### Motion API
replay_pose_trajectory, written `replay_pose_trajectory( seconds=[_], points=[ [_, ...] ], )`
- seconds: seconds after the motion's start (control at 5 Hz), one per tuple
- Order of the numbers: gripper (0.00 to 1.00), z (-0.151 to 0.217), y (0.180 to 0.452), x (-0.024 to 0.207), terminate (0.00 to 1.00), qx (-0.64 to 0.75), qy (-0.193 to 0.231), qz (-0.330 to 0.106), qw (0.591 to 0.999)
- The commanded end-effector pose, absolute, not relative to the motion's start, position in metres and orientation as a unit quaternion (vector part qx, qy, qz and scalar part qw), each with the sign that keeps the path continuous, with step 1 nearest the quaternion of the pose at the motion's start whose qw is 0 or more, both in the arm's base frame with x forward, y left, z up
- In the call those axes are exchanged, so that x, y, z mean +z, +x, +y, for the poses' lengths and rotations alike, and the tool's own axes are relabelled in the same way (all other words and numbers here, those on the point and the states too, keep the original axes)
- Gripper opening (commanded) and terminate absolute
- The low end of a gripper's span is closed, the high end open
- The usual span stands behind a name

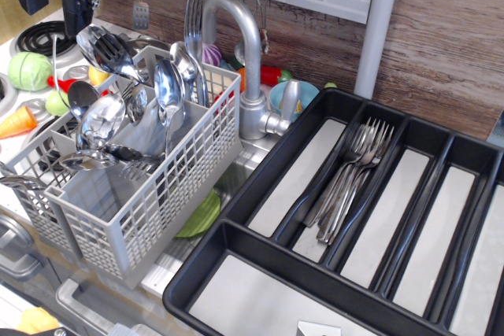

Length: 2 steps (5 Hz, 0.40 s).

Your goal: Put fork from basket to tray

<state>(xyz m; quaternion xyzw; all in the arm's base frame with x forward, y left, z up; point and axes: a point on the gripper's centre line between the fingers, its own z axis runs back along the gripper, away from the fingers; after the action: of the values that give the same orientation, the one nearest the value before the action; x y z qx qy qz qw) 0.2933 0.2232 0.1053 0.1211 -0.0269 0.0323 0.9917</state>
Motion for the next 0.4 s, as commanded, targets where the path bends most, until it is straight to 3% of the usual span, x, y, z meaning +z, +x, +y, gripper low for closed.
replay_pose_trajectory(
  seconds=[0.0,0.2],
  points=[
    [1.00,0.2232,0.2933,0.1053,0.00,0.032,0.121,-0.027,0.992],
    [1.00,0.2283,0.2927,0.0996,0.00,0.032,0.125,-0.029,0.991]
  ],
)
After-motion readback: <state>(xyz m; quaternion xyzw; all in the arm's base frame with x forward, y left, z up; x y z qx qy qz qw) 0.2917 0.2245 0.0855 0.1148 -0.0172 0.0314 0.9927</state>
